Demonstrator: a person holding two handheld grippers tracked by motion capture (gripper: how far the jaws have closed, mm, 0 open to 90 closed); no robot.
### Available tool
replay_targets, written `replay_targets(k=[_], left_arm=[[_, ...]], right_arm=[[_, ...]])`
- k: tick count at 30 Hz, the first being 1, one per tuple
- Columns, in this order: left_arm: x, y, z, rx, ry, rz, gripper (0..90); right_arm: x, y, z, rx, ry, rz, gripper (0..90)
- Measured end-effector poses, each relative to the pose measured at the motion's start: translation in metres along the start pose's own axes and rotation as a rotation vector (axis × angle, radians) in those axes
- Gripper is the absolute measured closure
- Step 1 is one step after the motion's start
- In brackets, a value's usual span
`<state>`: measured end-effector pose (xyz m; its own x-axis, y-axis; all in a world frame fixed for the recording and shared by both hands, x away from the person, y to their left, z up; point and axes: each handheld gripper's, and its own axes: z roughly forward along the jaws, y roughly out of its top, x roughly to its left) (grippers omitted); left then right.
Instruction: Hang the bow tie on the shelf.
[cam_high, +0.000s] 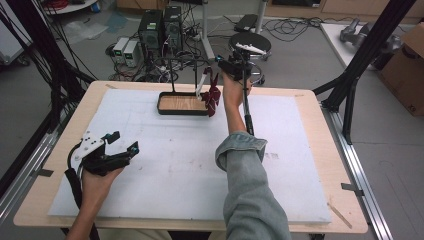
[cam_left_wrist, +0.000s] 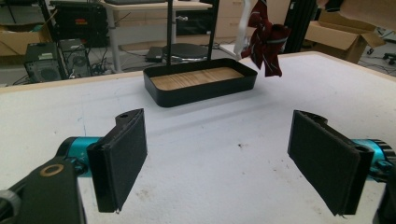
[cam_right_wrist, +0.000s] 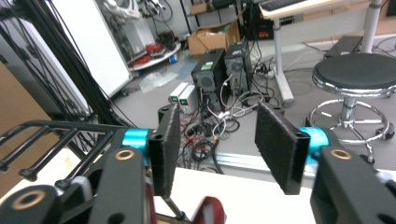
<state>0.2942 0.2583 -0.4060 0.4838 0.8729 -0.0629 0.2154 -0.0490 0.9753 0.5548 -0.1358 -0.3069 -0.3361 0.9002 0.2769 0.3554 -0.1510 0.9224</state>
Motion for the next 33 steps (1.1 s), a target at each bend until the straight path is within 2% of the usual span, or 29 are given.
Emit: replay_targets(k=[10,16,19,22,25,30,33], left_arm=[[-0.001,0.000,0.003,0.001,0.001,0.008,20.0],[-0.002,0.000,0.006,0.007,-0.002,0.007,19.9],[-0.003,0.000,0.008,0.009,-0.004,0.009,20.0],[-0.004,0.000,0.009,0.010,-0.005,0.009,19.9],[-0.003,-0.001,0.010,0.011,-0.005,0.010,19.9],[-0.004,-0.003,0.009,0.012,0.009,0.020,19.9],[-0.003,-0.004,0.008,0.014,0.015,0.018,19.9]], right_arm=[[-0.027,0.009,-0.046,-0.072,-0.007,-0.061,36.6],[-0.040,0.010,-0.076,-0.123,-0.006,-0.067,31.9],[-0.047,0.008,-0.088,-0.126,-0.008,-0.077,27.5],[-0.052,0.007,-0.101,-0.150,-0.017,-0.093,24.7],[-0.057,0.006,-0.113,-0.150,-0.023,-0.095,19.9],[-0.062,0.000,-0.133,-0.168,-0.023,-0.119,19.3],[-0.065,-0.001,-0.143,-0.135,-0.015,-0.113,15.8]])
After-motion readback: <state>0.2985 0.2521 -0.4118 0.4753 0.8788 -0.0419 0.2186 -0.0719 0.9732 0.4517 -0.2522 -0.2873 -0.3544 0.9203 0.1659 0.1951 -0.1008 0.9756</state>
